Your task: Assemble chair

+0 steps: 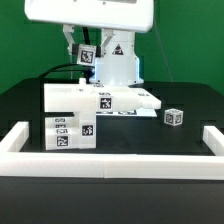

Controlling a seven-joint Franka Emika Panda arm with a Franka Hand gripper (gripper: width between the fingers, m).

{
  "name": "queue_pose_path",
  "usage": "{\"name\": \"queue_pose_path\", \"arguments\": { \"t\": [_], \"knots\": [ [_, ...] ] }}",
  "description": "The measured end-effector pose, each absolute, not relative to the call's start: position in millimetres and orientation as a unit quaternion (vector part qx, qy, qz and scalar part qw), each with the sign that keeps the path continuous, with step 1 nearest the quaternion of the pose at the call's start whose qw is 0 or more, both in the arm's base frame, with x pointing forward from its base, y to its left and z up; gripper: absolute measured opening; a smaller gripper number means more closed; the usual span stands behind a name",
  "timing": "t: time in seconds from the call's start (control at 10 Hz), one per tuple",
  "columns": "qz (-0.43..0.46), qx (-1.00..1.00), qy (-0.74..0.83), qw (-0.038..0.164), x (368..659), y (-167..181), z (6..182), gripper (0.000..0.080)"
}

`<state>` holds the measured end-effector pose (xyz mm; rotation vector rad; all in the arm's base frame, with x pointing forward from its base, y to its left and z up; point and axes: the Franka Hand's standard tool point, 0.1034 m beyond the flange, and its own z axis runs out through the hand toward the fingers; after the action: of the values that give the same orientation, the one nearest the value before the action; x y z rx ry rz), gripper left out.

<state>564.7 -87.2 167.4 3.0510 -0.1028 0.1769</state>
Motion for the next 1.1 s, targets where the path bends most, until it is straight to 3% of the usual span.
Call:
{"name": "queue_pose_path", "arguments": {
  "t": [1.1],
  "knots": [
    [0.067, 0.994, -0.065, 0.053, 563.8, -85.6, 160.5, 0.029]
  ]
}}
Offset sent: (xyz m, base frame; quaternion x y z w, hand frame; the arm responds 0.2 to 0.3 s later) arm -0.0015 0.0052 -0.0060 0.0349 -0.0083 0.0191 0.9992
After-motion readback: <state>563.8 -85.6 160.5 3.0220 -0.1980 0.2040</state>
